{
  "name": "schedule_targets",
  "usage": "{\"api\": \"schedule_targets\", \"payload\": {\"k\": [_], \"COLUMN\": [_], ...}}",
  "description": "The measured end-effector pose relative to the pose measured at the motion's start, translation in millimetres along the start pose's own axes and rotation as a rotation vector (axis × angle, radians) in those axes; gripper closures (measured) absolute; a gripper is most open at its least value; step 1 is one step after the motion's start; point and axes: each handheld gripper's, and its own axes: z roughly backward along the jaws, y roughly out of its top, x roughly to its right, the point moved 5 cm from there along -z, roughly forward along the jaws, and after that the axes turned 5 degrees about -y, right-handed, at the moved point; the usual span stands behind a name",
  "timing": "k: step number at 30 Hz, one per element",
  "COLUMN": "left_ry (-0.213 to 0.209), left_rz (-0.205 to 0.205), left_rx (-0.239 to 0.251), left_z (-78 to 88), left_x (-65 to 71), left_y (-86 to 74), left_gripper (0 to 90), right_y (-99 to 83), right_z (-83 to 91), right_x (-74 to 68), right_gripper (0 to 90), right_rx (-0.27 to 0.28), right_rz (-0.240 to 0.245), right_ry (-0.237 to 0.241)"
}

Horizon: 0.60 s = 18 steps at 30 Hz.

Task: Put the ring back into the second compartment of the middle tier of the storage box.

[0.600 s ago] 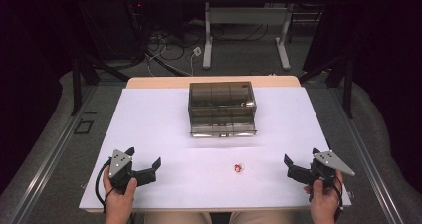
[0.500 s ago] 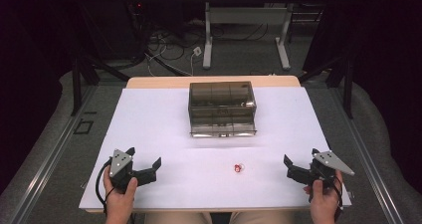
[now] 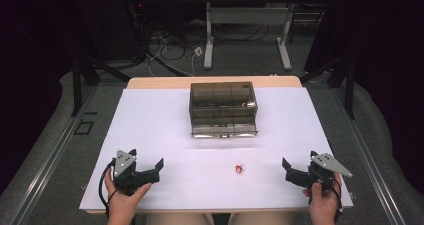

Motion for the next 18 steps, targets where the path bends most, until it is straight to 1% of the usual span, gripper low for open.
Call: {"api": "schedule_targets", "payload": {"k": [1, 2, 3, 6, 7, 9, 11, 13, 15, 17, 18], "left_ry": [0.002, 0.002, 0.004, -0.001, -0.007, -0.011, -0.027, -0.048, -0.06, -0.073, -0.078], "left_rz": [-0.015, -0.015, -0.032, -0.041, -0.058, -0.063, -0.083, -0.091, -0.1, -0.096, -0.098], "left_rx": [-0.013, -0.013, -0.03, -0.044, -0.064, -0.068, -0.089, -0.105, -0.117, -0.124, -0.126], "left_z": [-1.5, -1.5, -5.1, -8.4, -12.3, -14.4, -17.1, -19.6, -21.1, -22.2, -22.8], "left_x": [1.1, 1.1, 4.8, 8.7, 12.4, 15.0, 19.3, 23.8, 27.3, 30.7, 32.1], "left_y": [-0.6, -0.6, -1.5, -2.3, -3.5, -4.2, -6.2, -7.9, -9.2, -10.1, -10.1], "left_gripper": [0.0, 0.1, 0.1, 0.1, 0.1, 0.0, 0.1, 0.1, 0.1, 0.1, 0.1], "right_y": [0.0, 0.0, -0.6, -1.6, -1.8, -2.3, -2.6, -2.8, -2.9, -3.0, -3.5], "right_z": [0.4, 0.4, 0.4, 0.4, -1.0, -0.6, -0.5, 0.1, -0.1, -0.6, -0.2], "right_x": [0.0, 0.0, -0.2, -0.1, -0.1, -0.3, -0.2, -0.6, -1.2, -1.4, -2.0], "right_gripper": [0.0, 0.0, 0.0, 0.0, 0.0, 0.0, 0.0, 0.0, 0.0, 0.0, 0.0], "right_rx": [0.001, 0.001, 0.0, -0.006, 0.004, -0.005, -0.007, -0.011, -0.01, -0.005, -0.018], "right_rz": [0.0, 0.0, -0.004, -0.007, -0.01, -0.011, -0.007, -0.007, -0.008, -0.01, -0.013], "right_ry": [0.001, 0.001, 0.0, -0.004, 0.0, 0.007, 0.01, 0.013, 0.018, 0.016, 0.017]}}
